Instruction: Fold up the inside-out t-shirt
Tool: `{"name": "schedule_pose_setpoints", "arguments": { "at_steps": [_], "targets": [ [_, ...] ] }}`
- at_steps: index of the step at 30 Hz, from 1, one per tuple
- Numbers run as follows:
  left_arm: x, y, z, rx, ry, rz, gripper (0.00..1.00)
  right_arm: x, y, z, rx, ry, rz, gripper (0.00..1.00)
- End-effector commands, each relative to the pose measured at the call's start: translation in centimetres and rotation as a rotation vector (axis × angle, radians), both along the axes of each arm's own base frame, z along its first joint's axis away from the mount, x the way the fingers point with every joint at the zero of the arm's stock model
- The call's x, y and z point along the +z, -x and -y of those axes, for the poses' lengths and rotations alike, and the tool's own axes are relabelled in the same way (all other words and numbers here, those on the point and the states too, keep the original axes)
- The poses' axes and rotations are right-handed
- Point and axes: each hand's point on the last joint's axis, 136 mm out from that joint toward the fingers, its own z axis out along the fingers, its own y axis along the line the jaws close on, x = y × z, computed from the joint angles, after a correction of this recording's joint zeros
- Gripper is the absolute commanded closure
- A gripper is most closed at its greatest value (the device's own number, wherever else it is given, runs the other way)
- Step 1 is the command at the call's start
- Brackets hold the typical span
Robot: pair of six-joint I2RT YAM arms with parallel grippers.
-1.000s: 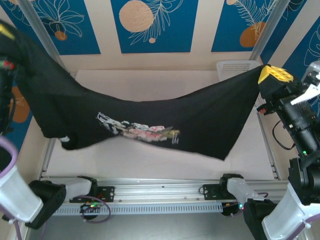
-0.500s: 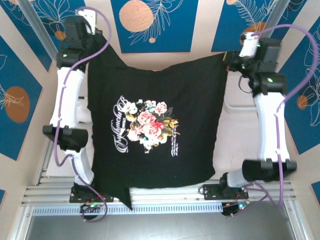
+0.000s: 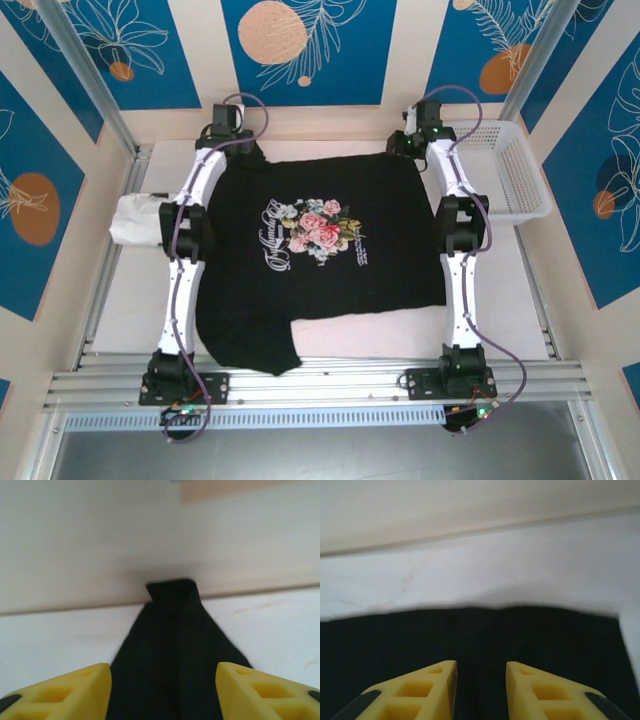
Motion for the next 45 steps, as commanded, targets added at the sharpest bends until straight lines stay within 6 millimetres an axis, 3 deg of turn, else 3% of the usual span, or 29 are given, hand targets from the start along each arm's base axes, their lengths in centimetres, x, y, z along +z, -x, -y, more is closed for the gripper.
{"name": "schedule_pose_setpoints", "arguments": {
  "at_steps": [1, 4, 9, 10, 14, 18, 20, 25, 29, 32, 37, 45],
  "targets": [
    [11.0, 1.3, -0.2, 0.009, 0.112, 0.166, 0.35, 7.4, 2.6, -0.8, 0.015, 0.080, 0.070, 0.65],
    [11.5, 4.5, 0.9, 0.000, 0.250, 0.100, 0.30, 7.8, 6.9, -1.1, 0.011, 0.110, 0.046, 0.62],
    [10.7, 12.2, 3.8, -0.026, 0.537, 0.047, 0.28, 6.0, 17.7, 0.5, -0.078, 0.089, -0.078, 0.56],
    [10.5, 14.0, 4.4, -0.041, 0.587, 0.053, 0.28, 5.3, 20.5, 1.1, -0.109, 0.076, -0.113, 0.55],
    [8.8, 21.0, 7.4, -0.095, 0.719, 0.012, 0.28, 2.8, 28.4, 4.2, -0.253, 0.047, -0.213, 0.52],
    [6.7, 27.0, 9.3, -0.130, 0.731, -0.051, 0.28, 0.6, 34.3, 8.3, -0.441, -0.013, -0.289, 0.50],
    [5.8, 29.9, 10.1, -0.152, 0.743, -0.075, 0.28, -0.1, 36.5, 8.9, -0.516, -0.084, -0.321, 0.51],
    [3.9, 35.5, 11.7, -0.196, 0.749, -0.133, 0.28, -2.7, 39.7, 8.1, -0.609, -0.160, -0.426, 0.52],
    [3.6, 38.3, 12.9, -0.232, 0.761, -0.162, 0.28, -4.7, 41.8, 8.7, -0.642, -0.091, -0.553, 0.52],
    [3.9, 39.2, 12.9, -0.255, 0.733, -0.163, 0.27, -5.8, 43.2, 9.8, -0.665, -0.009, -0.625, 0.51],
    [4.1, 39.6, 12.6, -0.282, 0.647, -0.177, 0.26, -7.1, 44.0, 9.4, -0.649, 0.052, -0.734, 0.51],
    [3.3, 40.3, 12.4, -0.288, 0.604, -0.209, 0.26, -8.7, 43.6, 8.9, -0.609, 0.072, -0.812, 0.53]
  ]
}}
